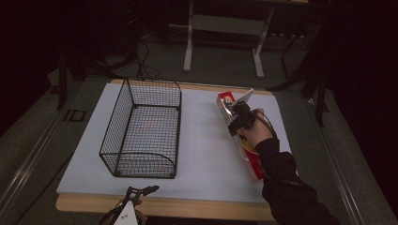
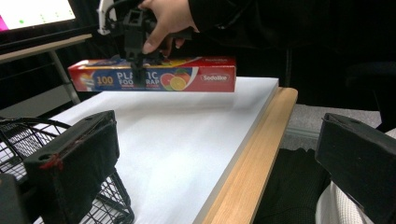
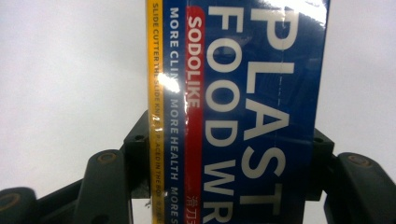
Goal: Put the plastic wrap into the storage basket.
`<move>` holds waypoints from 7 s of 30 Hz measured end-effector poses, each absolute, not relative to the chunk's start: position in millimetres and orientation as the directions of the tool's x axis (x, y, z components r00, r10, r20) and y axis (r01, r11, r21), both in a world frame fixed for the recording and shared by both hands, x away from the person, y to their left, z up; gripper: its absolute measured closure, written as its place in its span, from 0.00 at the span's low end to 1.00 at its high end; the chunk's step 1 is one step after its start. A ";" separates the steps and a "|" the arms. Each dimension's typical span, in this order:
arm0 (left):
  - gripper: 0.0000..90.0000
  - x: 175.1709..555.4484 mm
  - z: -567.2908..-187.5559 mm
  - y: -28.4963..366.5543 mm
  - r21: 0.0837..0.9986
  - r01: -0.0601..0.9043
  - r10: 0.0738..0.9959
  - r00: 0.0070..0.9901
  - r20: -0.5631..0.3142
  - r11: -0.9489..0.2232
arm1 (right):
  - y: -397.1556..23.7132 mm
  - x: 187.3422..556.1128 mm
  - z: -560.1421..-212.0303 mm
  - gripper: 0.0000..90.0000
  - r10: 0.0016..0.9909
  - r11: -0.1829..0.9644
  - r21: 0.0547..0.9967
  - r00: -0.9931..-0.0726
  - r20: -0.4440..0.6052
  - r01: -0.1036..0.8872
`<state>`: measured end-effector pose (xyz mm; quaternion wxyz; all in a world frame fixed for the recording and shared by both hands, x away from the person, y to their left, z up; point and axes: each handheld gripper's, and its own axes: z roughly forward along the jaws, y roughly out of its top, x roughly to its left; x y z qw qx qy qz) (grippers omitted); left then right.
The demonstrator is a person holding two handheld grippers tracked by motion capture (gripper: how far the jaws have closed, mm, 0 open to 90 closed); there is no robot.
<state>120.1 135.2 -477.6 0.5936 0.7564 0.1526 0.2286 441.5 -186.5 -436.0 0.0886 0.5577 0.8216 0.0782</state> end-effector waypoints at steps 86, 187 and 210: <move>0.00 117.2 -476.7 142.2 0.971 -0.040 0.510 0.845 0.159 -0.235 | 71.7 414.8 -308.9 0.44 0.738 0.591 0.515 -0.674 -0.035 0.621; 0.00 114.5 -477.5 140.4 0.961 -0.041 0.498 0.849 0.177 -0.272 | 93.4 425.0 -427.7 0.41 0.784 0.514 0.525 -0.619 0.031 0.678; 0.00 114.7 -477.7 139.9 0.960 -0.039 0.492 0.852 0.177 -0.277 | 94.5 435.0 -432.4 0.40 0.789 0.520 0.491 -0.614 0.038 0.699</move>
